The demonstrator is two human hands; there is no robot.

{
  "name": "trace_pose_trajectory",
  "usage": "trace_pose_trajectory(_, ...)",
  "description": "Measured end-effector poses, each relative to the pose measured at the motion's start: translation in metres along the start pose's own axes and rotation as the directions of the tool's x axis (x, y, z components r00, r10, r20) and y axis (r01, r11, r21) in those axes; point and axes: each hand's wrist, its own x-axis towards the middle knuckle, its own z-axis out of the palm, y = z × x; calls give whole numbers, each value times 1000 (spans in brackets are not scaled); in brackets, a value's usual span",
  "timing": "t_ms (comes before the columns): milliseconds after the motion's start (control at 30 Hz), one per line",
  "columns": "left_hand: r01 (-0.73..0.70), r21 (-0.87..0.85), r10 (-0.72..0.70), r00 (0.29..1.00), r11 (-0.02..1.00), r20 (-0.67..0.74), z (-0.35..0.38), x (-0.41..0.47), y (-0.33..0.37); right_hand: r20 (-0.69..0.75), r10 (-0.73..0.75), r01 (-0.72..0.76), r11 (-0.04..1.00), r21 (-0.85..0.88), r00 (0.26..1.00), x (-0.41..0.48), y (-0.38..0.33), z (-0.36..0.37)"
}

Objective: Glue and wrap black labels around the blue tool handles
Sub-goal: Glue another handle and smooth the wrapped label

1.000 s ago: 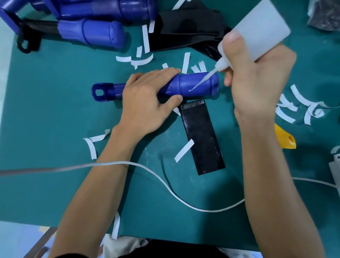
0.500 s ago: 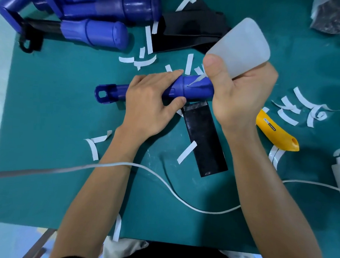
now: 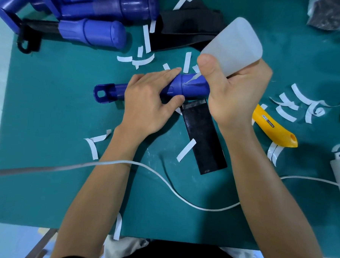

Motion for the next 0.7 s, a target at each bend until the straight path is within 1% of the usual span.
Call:
trace_pose_trajectory(333, 4, -8, -4, 1000, 1000, 17, -2, 0, 0, 17, -7, 7, 1000, -3, 1000, -1, 0, 1)
trace_pose_trajectory(700, 12, -6, -12, 1000, 1000, 28, -1, 1, -1, 24, 20, -20, 1000, 9, 1000, -1, -3, 1)
